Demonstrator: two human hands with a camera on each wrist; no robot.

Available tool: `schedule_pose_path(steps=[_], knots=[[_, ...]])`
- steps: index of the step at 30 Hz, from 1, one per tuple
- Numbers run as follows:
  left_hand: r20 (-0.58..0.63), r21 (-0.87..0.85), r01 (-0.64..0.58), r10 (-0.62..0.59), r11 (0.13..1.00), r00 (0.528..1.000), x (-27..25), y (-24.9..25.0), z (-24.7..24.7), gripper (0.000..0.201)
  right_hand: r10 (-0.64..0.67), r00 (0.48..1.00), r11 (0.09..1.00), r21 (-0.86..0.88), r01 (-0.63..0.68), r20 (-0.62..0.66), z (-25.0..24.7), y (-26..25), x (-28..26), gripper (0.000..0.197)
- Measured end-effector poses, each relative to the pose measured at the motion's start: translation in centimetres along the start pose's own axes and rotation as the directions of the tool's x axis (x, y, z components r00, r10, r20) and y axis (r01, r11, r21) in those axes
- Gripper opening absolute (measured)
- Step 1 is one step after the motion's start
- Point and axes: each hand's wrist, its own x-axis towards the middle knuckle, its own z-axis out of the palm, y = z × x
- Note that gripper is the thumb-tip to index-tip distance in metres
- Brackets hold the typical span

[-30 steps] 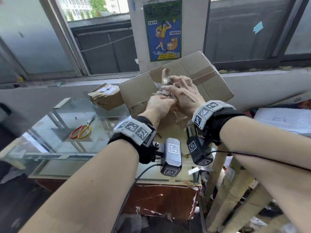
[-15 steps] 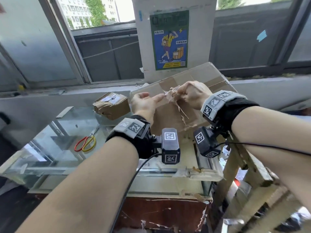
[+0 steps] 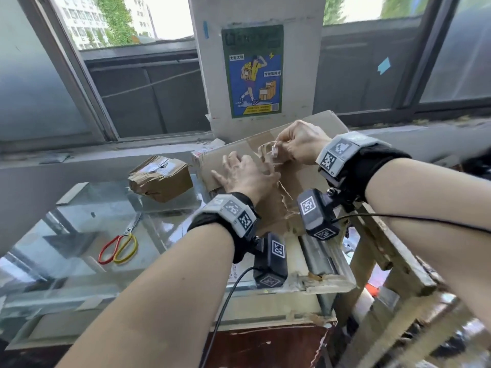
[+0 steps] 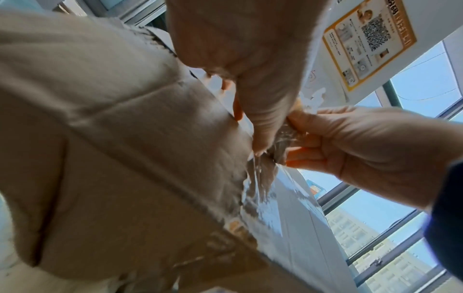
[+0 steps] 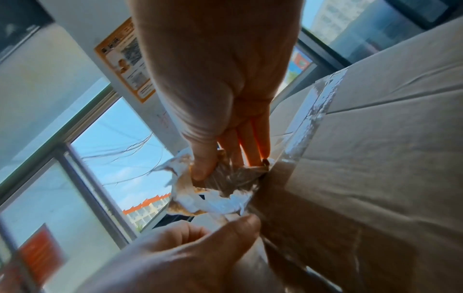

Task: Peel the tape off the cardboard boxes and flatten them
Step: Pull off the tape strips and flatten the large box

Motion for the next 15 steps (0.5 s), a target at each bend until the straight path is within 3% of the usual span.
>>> schedule_pose_path(steps=[2,5,9,11,13,15], knots=[[0.039,-0.003,-0.044,0.044,0.999,0.998,0.6,-0.2,-0.1,0.073,0.038,0.999,0.997,0.072,-0.039,0.005,-0.2,0.1,0.1,0.020],[0.061,-0.033,-0.117,0.118,0.993,0.991,1.2,-0.3,-0.5,0.048,0.122,0.991,0.939,0.316,-0.132,0.051,-0.7,0.5,0.6,0.022],[0.119,-0.071,-0.193,0.201,0.979,0.972,1.8,-0.3,-1.0,0.043,0.185,0.977,0.893,0.397,-0.212,0.106,-1.0,0.6,0.7,0.026],[0.098,-0.080,-0.183,0.191,0.980,0.977,1.9,0.0,-1.0,0.032,0.206,0.968,0.871,0.424,-0.249,0.144,-1.4,0.4,0.8,0.027],[0.043,-0.136,-0.145,0.153,0.980,0.987,2.2,0.2,-0.8,0.015,0.221,0.957,0.777,0.560,-0.289,0.188,-2.2,-0.3,0.9,0.028],[0.032,-0.232,-0.105,0.115,0.967,0.993,2.3,0.2,-0.6,0.010,0.216,0.961,0.730,0.624,-0.277,0.174,-3.1,-1.0,0.8,0.028]])
